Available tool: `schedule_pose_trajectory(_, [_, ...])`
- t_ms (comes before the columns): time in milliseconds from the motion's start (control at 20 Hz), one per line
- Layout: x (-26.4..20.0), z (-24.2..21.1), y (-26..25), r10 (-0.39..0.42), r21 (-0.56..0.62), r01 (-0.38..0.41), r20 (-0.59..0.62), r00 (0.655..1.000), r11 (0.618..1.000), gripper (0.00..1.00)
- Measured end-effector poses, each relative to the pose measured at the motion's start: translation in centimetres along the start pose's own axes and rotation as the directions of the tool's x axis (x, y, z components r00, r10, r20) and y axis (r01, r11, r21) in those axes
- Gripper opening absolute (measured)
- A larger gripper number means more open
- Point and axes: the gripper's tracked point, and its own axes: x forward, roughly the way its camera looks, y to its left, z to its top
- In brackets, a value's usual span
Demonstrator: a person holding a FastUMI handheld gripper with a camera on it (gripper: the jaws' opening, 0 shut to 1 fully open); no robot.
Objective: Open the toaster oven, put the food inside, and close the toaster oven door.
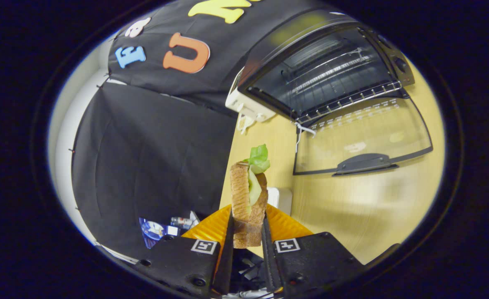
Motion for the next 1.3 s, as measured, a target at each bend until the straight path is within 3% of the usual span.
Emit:
schedule_pose_trajectory(250, [-0.1, 5.4, -3.6, -0.042, 0.062, 0.029, 0.216, 0.975, 0.998, 0.37])
schedule_pose_trajectory(450, [-0.1, 10.0, -6.2, -0.077, 0.145, 0.024, 0.37, 0.926, 0.989, 0.37])
schedule_pose_trajectory(700, [-0.9, 14.5, -7.9, -0.078, 0.228, -0.051, 0.523, 0.849, 0.972, 0.37])
schedule_pose_trajectory(850, [-0.4, 18.1, -9.4, -0.126, 0.266, -0.044, 0.586, 0.801, 0.963, 0.37])
schedule_pose_trajectory(1050, [1.8, 20.9, -10.7, -0.144, 0.341, -0.099, 0.619, 0.773, 0.935, 0.38])
schedule_pose_trajectory(1300, [2.8, 22.4, -11.2, -0.159, 0.351, -0.111, 0.655, 0.739, 0.93, 0.37])
